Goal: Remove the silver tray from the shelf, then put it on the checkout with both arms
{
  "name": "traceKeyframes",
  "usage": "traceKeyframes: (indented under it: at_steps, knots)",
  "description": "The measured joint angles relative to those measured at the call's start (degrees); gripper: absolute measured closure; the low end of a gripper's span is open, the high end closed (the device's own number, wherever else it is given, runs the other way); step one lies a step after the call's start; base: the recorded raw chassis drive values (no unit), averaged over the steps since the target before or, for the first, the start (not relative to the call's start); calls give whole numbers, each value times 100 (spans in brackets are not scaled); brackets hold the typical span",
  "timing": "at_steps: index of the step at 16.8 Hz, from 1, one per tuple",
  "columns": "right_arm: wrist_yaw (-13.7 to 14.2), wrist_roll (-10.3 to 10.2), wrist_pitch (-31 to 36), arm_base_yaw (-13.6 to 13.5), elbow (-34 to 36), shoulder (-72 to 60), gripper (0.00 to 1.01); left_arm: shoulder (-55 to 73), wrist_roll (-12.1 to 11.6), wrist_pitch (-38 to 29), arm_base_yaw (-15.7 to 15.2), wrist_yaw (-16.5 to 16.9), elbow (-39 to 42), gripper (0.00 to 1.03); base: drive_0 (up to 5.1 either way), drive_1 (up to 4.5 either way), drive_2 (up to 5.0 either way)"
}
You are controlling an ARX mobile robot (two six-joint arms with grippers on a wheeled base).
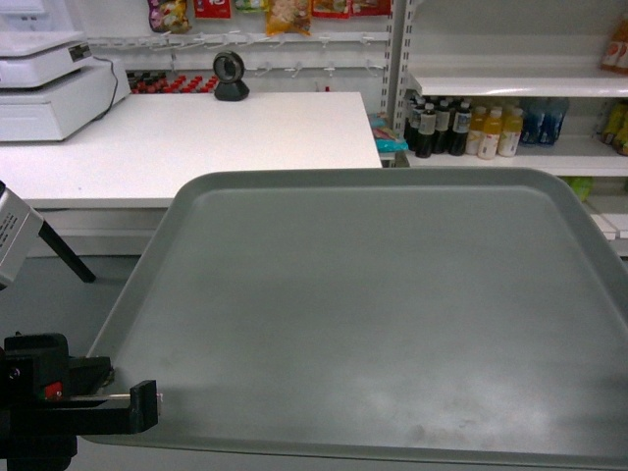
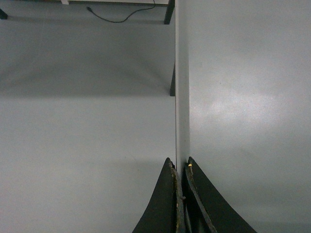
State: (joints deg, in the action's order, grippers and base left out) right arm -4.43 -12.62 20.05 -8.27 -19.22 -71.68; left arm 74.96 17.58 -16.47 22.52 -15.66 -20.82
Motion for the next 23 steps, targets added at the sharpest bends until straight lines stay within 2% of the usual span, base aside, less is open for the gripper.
traceKeyframes:
  at_steps: [23]
  knots:
    - [7,-2,7,-33,-9,4,99,-7,-2,-4,-20,-13,0,100,-504,237,237]
